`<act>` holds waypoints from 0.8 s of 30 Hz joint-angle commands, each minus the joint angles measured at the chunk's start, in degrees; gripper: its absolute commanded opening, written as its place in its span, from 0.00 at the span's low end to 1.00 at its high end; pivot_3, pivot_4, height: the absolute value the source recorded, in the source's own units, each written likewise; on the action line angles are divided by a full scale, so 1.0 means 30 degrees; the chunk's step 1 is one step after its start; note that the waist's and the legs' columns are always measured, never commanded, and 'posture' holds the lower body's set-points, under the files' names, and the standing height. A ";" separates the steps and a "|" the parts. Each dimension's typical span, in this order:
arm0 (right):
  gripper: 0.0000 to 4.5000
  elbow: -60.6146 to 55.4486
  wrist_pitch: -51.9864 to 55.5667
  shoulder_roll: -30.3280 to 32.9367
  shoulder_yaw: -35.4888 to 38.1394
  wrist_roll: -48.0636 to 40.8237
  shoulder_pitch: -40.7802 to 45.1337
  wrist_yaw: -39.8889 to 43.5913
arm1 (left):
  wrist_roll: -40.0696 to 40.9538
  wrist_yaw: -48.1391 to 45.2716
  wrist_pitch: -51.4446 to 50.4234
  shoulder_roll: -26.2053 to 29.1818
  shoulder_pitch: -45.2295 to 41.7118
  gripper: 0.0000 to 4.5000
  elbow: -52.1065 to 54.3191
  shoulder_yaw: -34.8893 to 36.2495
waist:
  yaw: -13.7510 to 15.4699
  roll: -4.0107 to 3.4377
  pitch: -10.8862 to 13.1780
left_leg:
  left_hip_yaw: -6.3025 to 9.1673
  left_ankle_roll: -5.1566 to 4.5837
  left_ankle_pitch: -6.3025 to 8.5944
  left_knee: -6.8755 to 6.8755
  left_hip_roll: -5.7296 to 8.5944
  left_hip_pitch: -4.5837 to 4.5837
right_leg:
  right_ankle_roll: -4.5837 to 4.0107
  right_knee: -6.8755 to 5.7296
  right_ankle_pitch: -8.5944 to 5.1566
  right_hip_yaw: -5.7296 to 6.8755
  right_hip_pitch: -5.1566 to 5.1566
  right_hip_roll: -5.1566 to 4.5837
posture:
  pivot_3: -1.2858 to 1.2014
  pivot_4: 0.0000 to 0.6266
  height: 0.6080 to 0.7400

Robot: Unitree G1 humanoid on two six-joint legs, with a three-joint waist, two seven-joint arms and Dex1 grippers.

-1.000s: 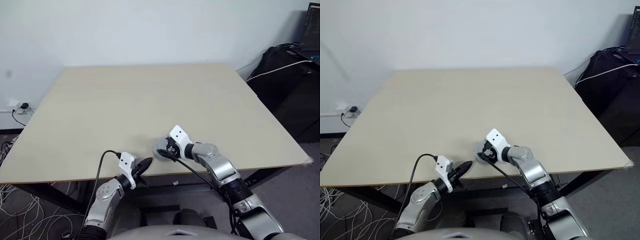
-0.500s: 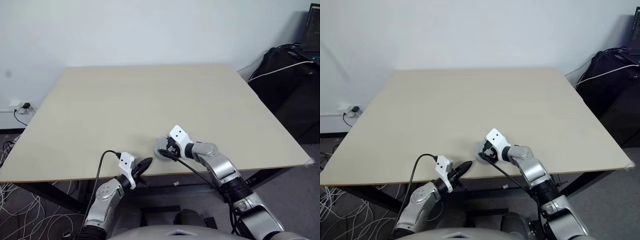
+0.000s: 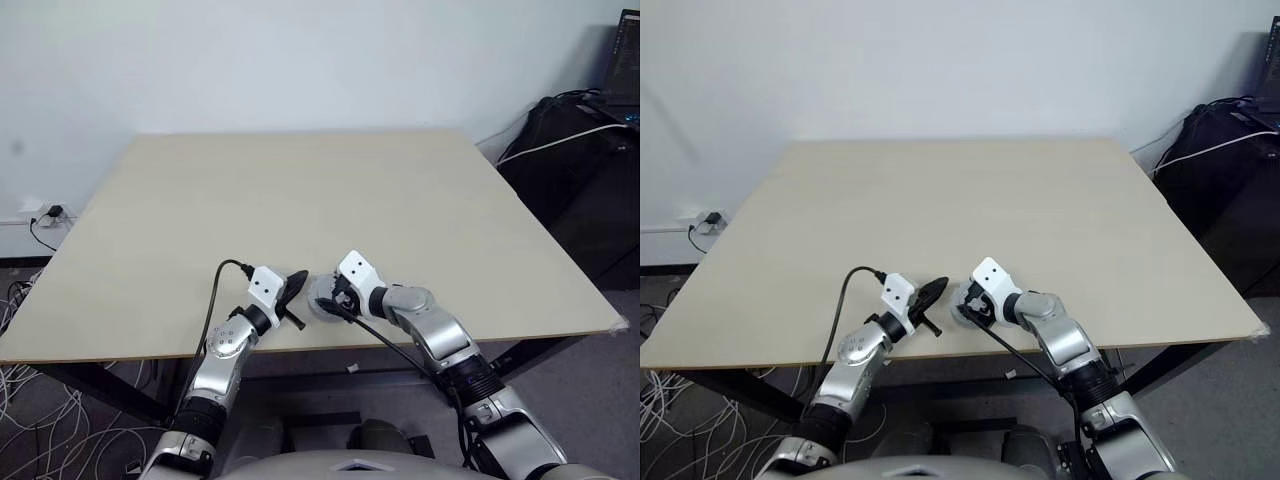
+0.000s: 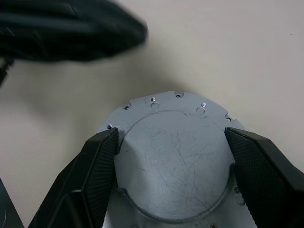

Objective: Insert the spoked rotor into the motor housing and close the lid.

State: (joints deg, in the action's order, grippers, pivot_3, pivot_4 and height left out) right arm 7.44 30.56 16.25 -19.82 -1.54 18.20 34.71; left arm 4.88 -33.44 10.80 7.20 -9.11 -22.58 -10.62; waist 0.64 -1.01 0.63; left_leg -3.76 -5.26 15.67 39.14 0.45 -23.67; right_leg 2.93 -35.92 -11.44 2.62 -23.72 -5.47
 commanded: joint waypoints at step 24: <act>0.73 0.0148 0.0266 -0.0084 0.0059 0.0641 -0.0219 -0.0852 | 0.0044 -0.3985 -0.9816 0.1405 -0.5459 0.00 -0.1201 -0.0754 | -0.0224 0.0063 0.0041 | 0.0006 0.0003 -0.0014 0.0008 -0.0002 0.0014 | 0.0003 0.0008 -0.0001 -0.0027 0.0017 0.0042 | 0.52 0.00 1.00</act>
State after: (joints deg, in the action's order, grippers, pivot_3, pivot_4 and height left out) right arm 6.89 30.53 15.52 -19.86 -1.42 17.71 33.85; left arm 5.27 -44.84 -18.45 11.44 -23.78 -26.29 -12.30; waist -0.03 -0.82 0.75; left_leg -3.74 -5.25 15.63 39.16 0.44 -23.63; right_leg 2.94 -35.90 -11.45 2.53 -23.67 -5.34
